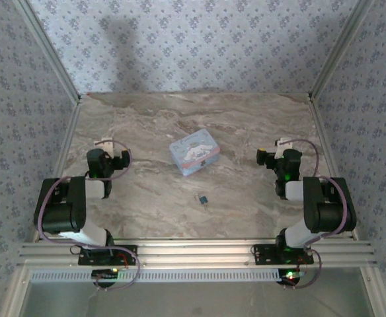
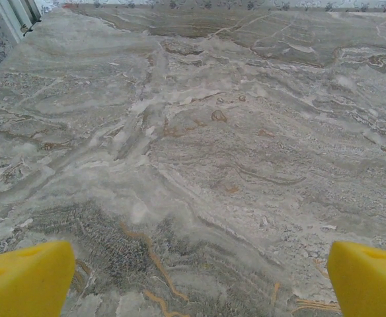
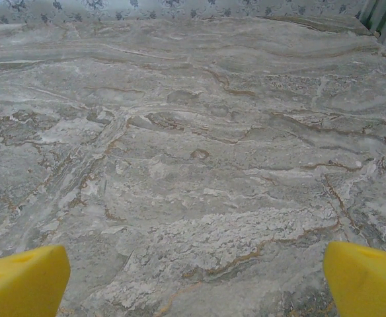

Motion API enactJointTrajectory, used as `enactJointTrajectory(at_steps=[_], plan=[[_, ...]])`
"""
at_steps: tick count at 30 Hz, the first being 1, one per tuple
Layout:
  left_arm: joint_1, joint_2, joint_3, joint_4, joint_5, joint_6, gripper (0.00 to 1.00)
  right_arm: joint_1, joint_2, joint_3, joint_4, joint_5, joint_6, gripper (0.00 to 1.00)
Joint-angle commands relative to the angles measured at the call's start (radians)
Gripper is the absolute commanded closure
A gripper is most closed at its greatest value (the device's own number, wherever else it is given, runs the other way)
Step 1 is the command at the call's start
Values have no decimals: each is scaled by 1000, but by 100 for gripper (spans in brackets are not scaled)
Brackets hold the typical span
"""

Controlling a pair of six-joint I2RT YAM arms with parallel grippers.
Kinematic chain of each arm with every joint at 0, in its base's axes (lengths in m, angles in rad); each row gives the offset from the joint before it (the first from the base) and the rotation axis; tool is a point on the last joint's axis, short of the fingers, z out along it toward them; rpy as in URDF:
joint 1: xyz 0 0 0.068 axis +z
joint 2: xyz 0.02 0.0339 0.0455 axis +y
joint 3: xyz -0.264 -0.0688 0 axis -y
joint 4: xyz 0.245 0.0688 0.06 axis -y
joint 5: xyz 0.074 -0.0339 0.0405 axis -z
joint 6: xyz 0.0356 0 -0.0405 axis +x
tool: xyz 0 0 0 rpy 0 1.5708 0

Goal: Unlock the padlock with the key

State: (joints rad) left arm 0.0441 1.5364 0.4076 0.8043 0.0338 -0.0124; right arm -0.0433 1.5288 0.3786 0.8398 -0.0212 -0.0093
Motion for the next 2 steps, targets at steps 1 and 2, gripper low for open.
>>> enactJointTrajectory(at_steps=[1, 2], plan=[[3, -3, 10, -1, 6, -12, 2, 7, -1, 6, -13, 21, -17, 0], [3, -3, 10, -1, 6, -12, 2, 7, -1, 6, -14, 21, -17, 0]])
